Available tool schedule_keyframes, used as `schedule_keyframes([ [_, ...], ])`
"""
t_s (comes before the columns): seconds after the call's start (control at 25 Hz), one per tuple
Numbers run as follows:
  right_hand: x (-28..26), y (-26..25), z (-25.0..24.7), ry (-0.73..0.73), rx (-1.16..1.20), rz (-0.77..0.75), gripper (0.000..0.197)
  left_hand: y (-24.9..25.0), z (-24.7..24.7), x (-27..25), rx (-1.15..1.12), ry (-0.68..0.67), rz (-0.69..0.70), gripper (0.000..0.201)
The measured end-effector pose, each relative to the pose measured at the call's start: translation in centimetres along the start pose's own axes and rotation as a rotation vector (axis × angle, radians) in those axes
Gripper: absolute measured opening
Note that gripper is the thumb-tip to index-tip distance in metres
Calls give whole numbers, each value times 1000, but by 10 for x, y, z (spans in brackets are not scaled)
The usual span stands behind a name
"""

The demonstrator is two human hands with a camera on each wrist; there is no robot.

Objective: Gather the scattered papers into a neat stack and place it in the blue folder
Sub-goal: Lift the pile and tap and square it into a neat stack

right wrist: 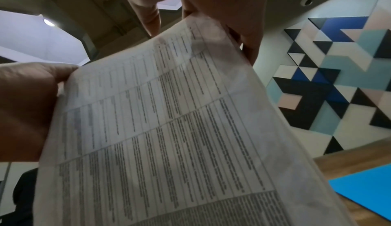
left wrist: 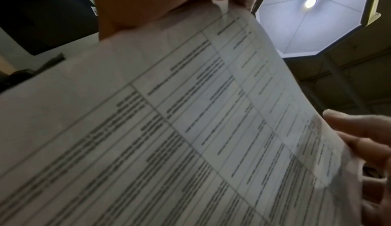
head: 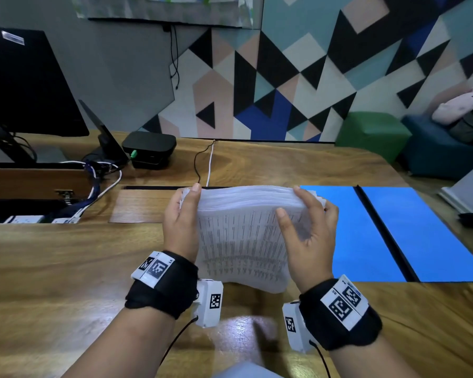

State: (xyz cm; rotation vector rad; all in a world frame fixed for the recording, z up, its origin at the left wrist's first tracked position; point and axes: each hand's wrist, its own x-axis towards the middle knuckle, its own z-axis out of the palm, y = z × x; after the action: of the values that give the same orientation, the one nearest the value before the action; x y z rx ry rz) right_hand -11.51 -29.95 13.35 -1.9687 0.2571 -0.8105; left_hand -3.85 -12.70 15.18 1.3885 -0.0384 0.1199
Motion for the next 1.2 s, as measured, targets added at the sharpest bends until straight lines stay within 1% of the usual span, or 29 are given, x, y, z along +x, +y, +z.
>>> schedule_keyframes([
  [0.16,2,2,1,-16,-5,-40,42,0,-1,7,-36,43,11,16],
  [0.24,3,4,0,15,-5,-40,50,0,-2,9,-64,32,12,21],
  [0.32,3,5,0,12,10,-57,56,-3,-3,8,-97,-19,20,23],
  [0.36,2,6,0,-1,14,-66,56,-5,-4,6,-105,-57,27,29],
  [0.4,2,6,0,-4,15,-69,57,-8,-5,5,-106,-90,27,40],
  [0.48,4,7,-1,26,38,-63,60,-13,-7,4,-98,-124,21,69],
  [0.52,5,9,-1,34,64,-59,63,-15,-9,3,-107,-132,11,80],
  [0.6,6,14,-2,8,150,-27,73,-23,-15,6,-136,-144,-28,89],
  [0.68,5,15,0,-13,276,66,83,-31,-17,5,-133,-186,-69,100],
  [0.72,5,15,1,-28,321,106,83,-33,-16,4,-128,-219,-91,104],
  [0.76,5,15,2,-48,335,129,82,-34,-16,3,-123,-247,-107,102],
  [0.8,5,15,4,-63,328,146,79,-35,-16,3,-110,-258,-111,94],
  [0.88,5,21,3,-60,326,196,76,-34,-20,2,-76,-225,-109,69],
  [0.92,5,26,4,-65,338,235,71,-34,-21,1,-56,-205,-105,58],
  [1.0,7,32,7,-149,331,320,55,-36,-20,1,-8,-168,-136,44],
  [1.08,11,30,12,-212,335,379,46,-37,-14,4,14,-104,-167,32],
  [1.2,20,26,13,-161,388,384,41,-28,-9,11,14,-66,-87,26],
])
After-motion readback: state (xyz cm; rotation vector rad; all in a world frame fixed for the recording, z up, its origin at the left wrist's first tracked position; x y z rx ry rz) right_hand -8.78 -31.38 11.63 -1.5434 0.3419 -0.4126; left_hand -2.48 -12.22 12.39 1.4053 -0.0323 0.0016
